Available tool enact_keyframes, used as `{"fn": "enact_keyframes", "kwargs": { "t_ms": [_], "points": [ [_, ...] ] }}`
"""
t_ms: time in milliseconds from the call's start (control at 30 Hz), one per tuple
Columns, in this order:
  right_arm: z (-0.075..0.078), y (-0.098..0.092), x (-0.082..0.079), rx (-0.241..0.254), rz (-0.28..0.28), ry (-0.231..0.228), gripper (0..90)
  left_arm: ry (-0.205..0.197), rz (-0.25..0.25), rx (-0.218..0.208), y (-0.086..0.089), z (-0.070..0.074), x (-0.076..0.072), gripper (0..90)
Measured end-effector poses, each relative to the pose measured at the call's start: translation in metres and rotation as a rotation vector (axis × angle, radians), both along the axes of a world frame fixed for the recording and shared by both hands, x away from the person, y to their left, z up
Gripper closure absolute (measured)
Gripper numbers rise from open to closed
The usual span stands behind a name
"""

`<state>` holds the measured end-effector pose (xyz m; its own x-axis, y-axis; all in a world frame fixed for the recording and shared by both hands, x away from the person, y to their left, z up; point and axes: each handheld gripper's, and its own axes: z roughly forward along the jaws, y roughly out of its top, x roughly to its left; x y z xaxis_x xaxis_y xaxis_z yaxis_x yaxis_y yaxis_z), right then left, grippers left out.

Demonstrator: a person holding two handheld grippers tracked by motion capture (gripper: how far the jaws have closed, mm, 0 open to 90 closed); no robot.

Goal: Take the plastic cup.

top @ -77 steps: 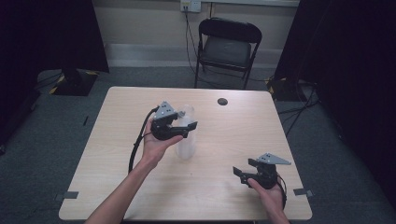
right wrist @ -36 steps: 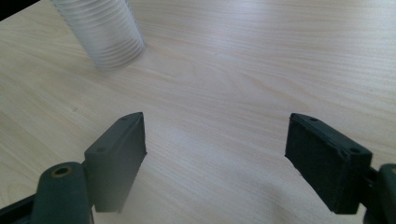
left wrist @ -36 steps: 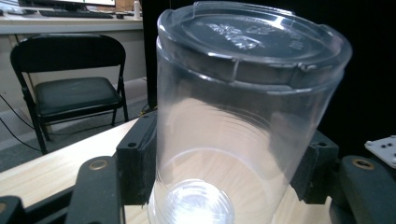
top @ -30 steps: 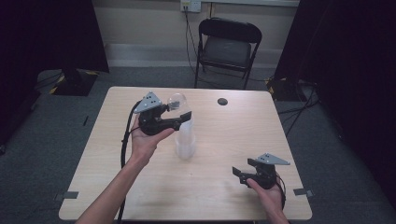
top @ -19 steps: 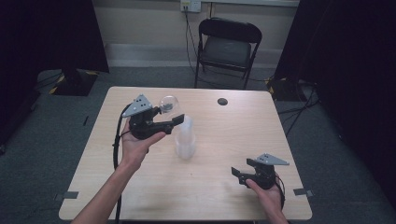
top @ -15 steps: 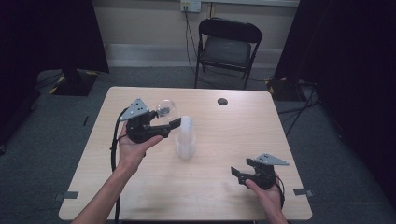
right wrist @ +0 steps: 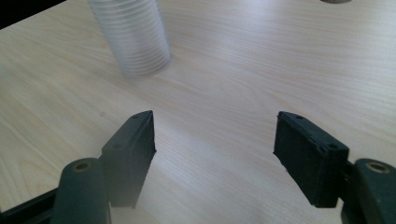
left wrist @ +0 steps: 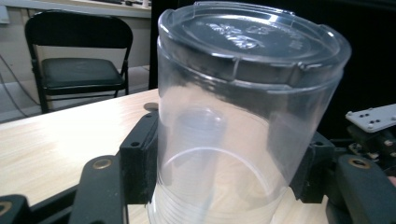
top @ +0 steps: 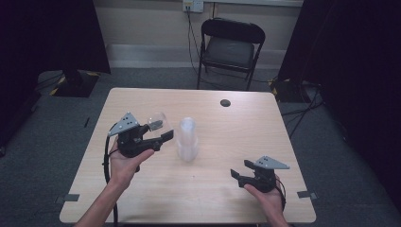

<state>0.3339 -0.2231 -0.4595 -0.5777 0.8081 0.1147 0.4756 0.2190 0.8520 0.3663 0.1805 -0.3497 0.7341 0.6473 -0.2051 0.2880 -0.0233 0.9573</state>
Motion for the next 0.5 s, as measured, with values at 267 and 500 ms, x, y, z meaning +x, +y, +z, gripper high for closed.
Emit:
{"fn": "enact_keyframes", "kwargs": {
  "t_ms": [267,500],
  "points": [
    [0.004,0.02,-0.009,-0.02,0.072,-0.021,34.6,0.046,-0.013,-0.014,-0.002,-0.017,-0.011,37.4],
    [0.01,0.046,-0.014,-0.013,0.159,-0.039,37.8,0.12,0.0,-0.035,-0.001,-0.033,-0.014,38.7]
  ]
}}
